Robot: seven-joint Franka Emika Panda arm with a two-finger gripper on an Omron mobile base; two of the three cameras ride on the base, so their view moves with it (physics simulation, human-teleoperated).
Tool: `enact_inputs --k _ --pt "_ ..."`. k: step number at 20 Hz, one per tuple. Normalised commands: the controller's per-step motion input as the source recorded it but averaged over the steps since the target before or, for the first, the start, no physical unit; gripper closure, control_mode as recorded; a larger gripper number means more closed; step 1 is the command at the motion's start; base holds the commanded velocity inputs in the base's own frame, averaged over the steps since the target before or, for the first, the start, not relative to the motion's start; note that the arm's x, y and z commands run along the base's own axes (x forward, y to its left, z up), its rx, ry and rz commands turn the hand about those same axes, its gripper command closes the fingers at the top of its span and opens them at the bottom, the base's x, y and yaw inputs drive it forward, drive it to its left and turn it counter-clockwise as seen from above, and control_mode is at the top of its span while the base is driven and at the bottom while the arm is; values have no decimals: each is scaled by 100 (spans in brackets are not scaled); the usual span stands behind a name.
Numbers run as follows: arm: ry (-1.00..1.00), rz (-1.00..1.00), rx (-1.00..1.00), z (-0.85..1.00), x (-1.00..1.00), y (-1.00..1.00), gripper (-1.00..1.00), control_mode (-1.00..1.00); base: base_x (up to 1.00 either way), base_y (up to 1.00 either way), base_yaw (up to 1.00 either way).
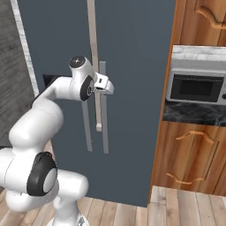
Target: Gather the cucumber and carrot from the fridge and place them on a tray on the dining counter. Then gather the chicken drumstick and fish from the fridge and place them on the other tray.
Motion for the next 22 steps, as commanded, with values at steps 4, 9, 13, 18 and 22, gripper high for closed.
enact_inputs --k 4,9,13,18,22 --pt "0 -3 0 -1 50 7 -100 -100 0 0 0" --pt "0 2 0 -2 36 9 -100 -100 0 0 0" --pt "0 3 0 0 42 0 -100 -100 0 0 0" --pt "-1 0 0 0 37 0 -100 -100 0 0 0" --pt "-3 0 0 -1 26 -4 -100 -100 0 0 0"
